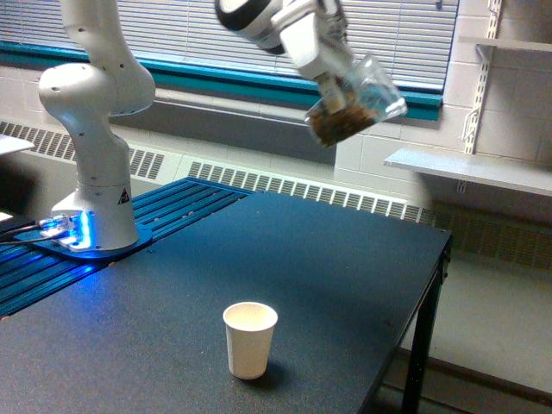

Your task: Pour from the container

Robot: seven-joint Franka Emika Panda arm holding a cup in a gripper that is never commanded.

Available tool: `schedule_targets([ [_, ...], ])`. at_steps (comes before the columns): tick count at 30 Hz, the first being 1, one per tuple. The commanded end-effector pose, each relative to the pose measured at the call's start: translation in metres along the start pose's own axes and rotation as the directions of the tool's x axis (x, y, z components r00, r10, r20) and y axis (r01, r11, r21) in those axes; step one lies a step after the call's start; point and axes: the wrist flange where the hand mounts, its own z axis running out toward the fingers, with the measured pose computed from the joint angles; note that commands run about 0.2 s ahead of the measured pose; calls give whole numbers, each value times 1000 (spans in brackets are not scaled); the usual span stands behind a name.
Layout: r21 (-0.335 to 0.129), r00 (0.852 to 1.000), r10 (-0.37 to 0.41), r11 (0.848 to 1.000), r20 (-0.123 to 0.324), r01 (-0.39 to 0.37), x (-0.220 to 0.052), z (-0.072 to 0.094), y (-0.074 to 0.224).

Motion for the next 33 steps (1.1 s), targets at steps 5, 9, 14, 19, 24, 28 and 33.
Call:
schedule_targets([
  [5,-27,999,45,999,26,-45,-23,18,50],
  [9,-49,998,42,998,39,-40,-32,25,71],
  [14,-73,996,53,996,66,-48,-43,34,91],
  [19,-108,996,61,993,72,-53,-50,42,109],
  [24,-140,994,69,988,81,-57,-57,52,122],
  [28,-164,993,66,985,96,-50,-63,62,132],
  [33,-193,990,80,980,116,-56,-75,74,140],
])
